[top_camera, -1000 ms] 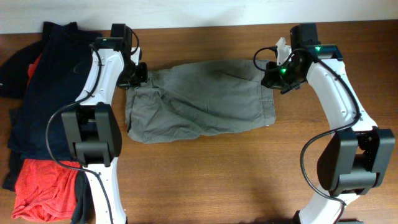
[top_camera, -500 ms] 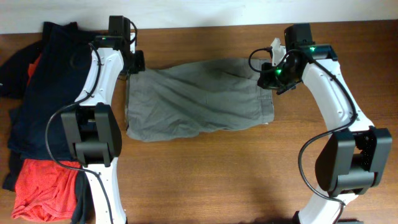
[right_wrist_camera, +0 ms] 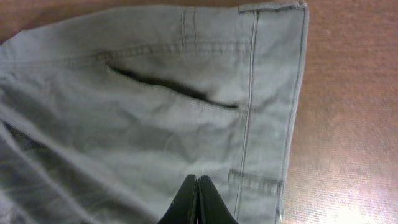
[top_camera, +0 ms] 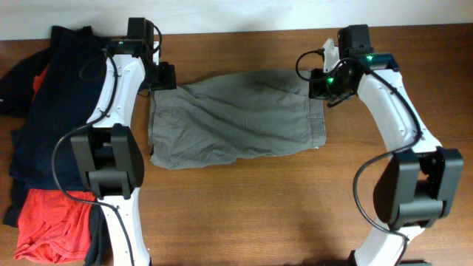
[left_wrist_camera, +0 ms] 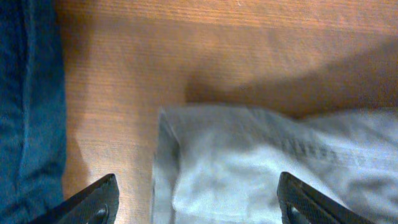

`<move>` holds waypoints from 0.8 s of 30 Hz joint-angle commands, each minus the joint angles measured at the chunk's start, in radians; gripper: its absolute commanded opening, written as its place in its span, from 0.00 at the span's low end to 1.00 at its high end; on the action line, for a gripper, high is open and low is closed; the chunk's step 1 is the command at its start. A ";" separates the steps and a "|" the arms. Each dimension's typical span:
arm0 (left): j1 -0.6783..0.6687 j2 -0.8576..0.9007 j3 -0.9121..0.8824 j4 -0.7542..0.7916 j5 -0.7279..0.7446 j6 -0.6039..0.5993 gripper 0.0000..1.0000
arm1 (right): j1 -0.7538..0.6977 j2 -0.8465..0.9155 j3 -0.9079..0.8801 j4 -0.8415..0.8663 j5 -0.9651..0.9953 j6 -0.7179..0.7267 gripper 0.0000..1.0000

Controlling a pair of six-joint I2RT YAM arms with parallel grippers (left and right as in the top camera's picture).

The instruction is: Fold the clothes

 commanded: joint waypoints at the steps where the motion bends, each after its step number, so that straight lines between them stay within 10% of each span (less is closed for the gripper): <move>1: 0.006 -0.089 0.026 -0.047 0.075 0.034 0.81 | 0.009 0.083 0.016 0.023 0.012 0.024 0.04; 24: 0.058 -0.032 0.017 -0.258 0.114 0.080 0.87 | 0.009 0.262 0.016 0.025 0.012 0.027 0.04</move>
